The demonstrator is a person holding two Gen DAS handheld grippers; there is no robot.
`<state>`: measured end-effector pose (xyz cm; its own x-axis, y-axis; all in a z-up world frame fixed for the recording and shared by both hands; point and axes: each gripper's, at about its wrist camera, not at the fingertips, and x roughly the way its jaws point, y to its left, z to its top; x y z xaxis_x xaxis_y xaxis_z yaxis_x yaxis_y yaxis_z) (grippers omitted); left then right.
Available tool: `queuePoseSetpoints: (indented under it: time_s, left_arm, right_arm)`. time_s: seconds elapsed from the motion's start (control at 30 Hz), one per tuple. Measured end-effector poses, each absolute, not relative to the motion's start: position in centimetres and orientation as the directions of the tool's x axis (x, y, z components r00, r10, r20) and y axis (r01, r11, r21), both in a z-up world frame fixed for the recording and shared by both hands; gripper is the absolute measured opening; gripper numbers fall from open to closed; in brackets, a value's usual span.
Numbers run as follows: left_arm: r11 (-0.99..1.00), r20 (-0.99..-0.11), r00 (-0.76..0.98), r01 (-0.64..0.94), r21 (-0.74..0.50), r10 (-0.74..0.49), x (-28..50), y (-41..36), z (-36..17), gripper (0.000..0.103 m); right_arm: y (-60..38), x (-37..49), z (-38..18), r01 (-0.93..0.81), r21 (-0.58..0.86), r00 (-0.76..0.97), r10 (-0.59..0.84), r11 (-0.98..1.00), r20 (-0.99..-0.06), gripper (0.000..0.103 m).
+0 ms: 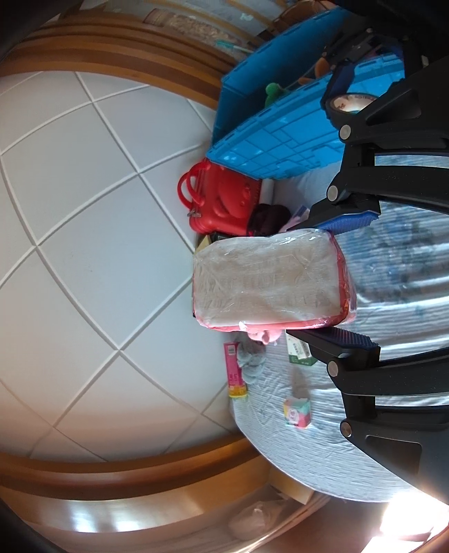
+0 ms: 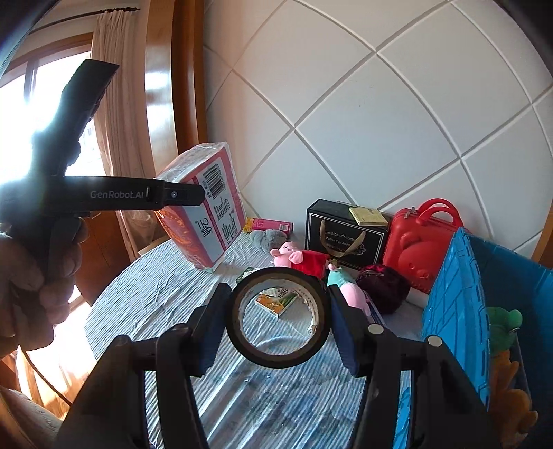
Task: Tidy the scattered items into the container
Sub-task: 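Lift and carry the tissue pack and tape roll in both tools over the crate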
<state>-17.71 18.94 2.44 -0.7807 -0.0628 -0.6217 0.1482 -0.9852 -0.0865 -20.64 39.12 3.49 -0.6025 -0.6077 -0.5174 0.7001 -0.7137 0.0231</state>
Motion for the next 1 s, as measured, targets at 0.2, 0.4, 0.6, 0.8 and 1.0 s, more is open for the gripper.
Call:
queuePoseSetpoints:
  time_s: [0.2, 0.4, 0.6, 0.8, 1.0]
  left_arm:
    - [-0.994, -0.610, -0.792, 0.082, -0.071, -0.022, -19.9, 23.9, 3.6, 0.046]
    - [-0.998, -0.603, -0.797, 0.001, -0.060, 0.036, -22.4, 29.3, 4.5, 0.046]
    - [-0.995, -0.599, -0.795, -0.080, -0.055, 0.097, -24.5, 34.7, 4.8, 0.046]
    - [-0.984, -0.594, -0.786, -0.170, -0.057, 0.170, -26.6, 40.3, 5.0, 0.046]
    - [-0.966, -0.596, -0.765, -0.244, -0.084, 0.245, -29.0, 45.3, 5.4, 0.046]
  right_arm:
    - [44.2, -22.5, 4.7, 0.640, 0.031, -0.656, -0.567, -0.768, -0.497, 0.055]
    - [49.8, -24.2, 5.8, 0.554, 0.037, -0.722, -0.502, -0.832, -0.477, 0.055]
    - [55.2, -25.8, 6.0, 0.449, 0.042, -0.773, -0.411, -0.893, -0.483, 0.055]
    - [60.4, -27.4, 6.0, 0.359, 0.047, -0.800, -0.333, -0.932, -0.499, 0.055]
    - [64.9, -28.1, 6.1, 0.274, 0.046, -0.820, -0.258, -0.961, -0.511, 0.054]
